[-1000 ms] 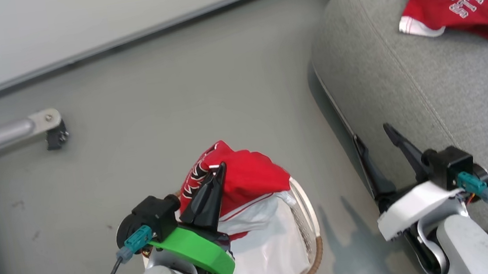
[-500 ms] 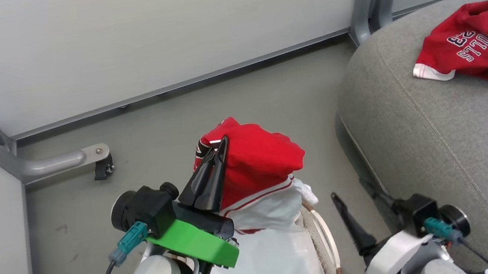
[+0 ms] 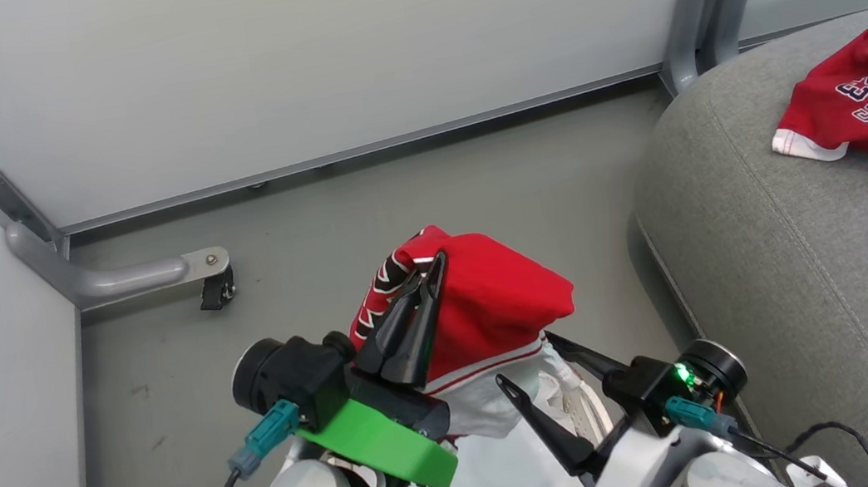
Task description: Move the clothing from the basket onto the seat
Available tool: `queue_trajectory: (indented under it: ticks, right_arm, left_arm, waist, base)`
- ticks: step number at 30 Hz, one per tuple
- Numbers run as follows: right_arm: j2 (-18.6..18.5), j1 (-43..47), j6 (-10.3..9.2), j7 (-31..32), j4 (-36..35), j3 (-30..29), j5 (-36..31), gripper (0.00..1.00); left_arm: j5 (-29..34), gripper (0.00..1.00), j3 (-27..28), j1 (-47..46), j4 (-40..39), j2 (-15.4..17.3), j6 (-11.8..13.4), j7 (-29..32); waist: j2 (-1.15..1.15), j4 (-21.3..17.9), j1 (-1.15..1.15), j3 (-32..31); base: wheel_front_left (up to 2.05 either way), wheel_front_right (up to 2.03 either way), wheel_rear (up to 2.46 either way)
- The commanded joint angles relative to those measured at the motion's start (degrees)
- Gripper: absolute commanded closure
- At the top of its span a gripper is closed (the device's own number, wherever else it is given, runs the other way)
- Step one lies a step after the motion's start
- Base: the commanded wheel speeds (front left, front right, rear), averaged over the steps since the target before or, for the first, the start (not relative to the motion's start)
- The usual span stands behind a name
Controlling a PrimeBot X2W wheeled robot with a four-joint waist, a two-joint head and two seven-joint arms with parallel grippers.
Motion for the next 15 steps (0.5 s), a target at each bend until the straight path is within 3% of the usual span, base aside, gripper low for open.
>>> queue_trajectory:
  ticks: [1, 4, 5, 6, 7, 8, 14, 15]
  right_arm:
    - [0.23, -1.45, -0.08, -0.13, 0.44, 0.65, 0.61, 0.00]
    - [0.86, -4.05, -0.08, -0.12, 1.63, 2.65, 1.17, 0.00]
    - [1.03, -4.70, -0.08, -0.13, 2.16, 2.95, 1.50, 0.16]
    - [1.26, -5.59, -0.08, -0.12, 2.68, 3.14, 1.77, 0.50]
    - [1.49, -6.22, -0.08, -0.12, 3.06, 3.43, 1.97, 0.64]
    - [1.80, -6.78, -0.08, -0.13, 3.47, 3.49, 2.21, 1.00]
    - [2.50, -6.47, -0.08, -0.13, 3.52, 2.66, 3.02, 1.00]
    - [2.53, -6.06, -0.08, -0.13, 3.41, 2.47, 2.95, 1.00]
  left_arm:
    - [-0.70, 1.00, -0.41, -0.76, 0.17, -0.24, -0.14, -0.06]
    - [-0.91, 1.00, -1.84, -1.48, 0.17, -0.53, -0.14, -0.07]
    - [-1.09, 1.00, -2.25, -1.63, 0.09, -0.66, -0.14, -0.07]
    - [-1.17, 1.00, -2.77, -1.81, 0.03, -0.68, -0.14, -0.07]
    - [-1.23, 1.00, -3.08, -1.95, 0.01, -0.72, -0.14, -0.06]
    - [-1.49, 1.00, -3.41, -2.10, 0.00, -0.89, -0.14, -0.06]
    - [-1.81, 1.00, -3.67, -2.26, 0.46, -0.60, -0.14, -0.07]
    - [-1.72, 0.84, -3.42, -2.14, 0.49, -0.51, -0.14, -0.07]
  waist:
    - [0.00, 0.59, 0.00, 0.04]
    - [0.00, 1.47, 0.00, 0.40]
    - [0.00, 1.76, 0.00, 0.58]
    - [0.00, 2.06, 0.00, 0.80]
    - [0.00, 2.34, 0.00, 1.00]
    - [0.00, 2.67, 0.00, 1.25]
    - [0.00, 2.90, 0.00, 1.98]
    - [0.00, 2.65, 0.00, 2.03]
  base:
    - [0.00, 0.00, 0.00]
    - [0.00, 0.00, 0.00]
    - [0.00, 0.00, 0.00]
    - [0.00, 0.00, 0.00]
    - [0.00, 0.00, 0.00]
    - [0.00, 0.00, 0.00]
    - [0.00, 0.00, 0.00]
    - [0.00, 0.00, 0.00]
